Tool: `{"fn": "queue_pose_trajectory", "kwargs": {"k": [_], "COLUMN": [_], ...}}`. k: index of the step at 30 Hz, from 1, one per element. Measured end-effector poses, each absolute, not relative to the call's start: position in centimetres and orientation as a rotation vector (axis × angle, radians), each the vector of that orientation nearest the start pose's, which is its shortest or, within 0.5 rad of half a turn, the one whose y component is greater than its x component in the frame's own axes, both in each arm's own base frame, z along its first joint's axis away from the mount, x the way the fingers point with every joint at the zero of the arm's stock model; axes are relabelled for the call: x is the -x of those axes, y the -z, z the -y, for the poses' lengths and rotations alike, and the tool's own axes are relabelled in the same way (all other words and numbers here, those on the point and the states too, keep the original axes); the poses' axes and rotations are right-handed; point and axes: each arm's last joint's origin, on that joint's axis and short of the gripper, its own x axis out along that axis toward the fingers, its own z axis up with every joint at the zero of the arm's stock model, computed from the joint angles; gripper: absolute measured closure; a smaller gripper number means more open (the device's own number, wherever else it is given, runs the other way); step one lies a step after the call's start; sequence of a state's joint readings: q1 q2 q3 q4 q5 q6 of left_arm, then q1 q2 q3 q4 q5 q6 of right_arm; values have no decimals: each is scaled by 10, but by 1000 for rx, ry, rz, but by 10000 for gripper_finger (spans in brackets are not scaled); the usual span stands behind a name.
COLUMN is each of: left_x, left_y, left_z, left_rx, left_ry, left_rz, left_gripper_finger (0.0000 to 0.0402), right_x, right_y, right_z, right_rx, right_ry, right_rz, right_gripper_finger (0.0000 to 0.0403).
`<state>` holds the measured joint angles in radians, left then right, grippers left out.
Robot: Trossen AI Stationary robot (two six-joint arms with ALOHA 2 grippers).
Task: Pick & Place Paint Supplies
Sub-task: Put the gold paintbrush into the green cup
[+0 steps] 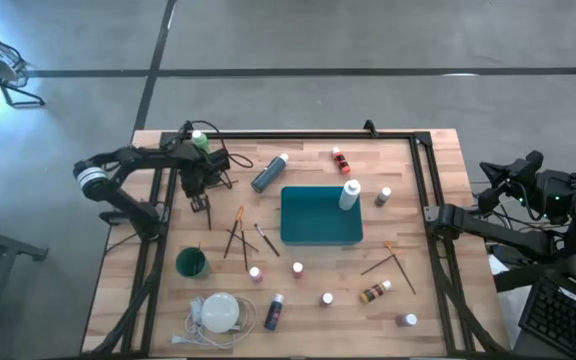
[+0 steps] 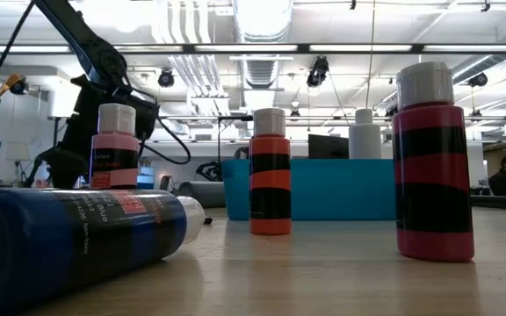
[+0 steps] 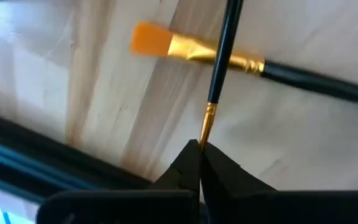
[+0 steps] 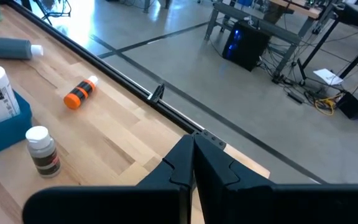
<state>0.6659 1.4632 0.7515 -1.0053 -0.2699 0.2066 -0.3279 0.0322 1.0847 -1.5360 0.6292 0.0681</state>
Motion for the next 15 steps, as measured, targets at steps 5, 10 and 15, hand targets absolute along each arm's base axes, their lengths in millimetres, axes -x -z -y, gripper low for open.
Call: {"fn": "queue_pose_trajectory", "kwargs": {"k": [5, 10, 15], "left_x": [-149, -139, -129], "left_y": [-195, -251, -310], "left_z": [-128, -116, -97], "left_rx": [158, 124, 10], "left_ry": [-543, -571, -634], "left_rz": [-1768, -1722, -1697], "left_gripper_finger": [399, 400, 401], "right_x": [94, 94, 94], "right_y": [-312, -312, -312], "right_z": [-14, -14, -14], "right_rx": [14, 14, 14], "right_ry": [954, 954, 954], "right_rz": [-464, -464, -464], "right_gripper_finger": [394, 394, 394]}}
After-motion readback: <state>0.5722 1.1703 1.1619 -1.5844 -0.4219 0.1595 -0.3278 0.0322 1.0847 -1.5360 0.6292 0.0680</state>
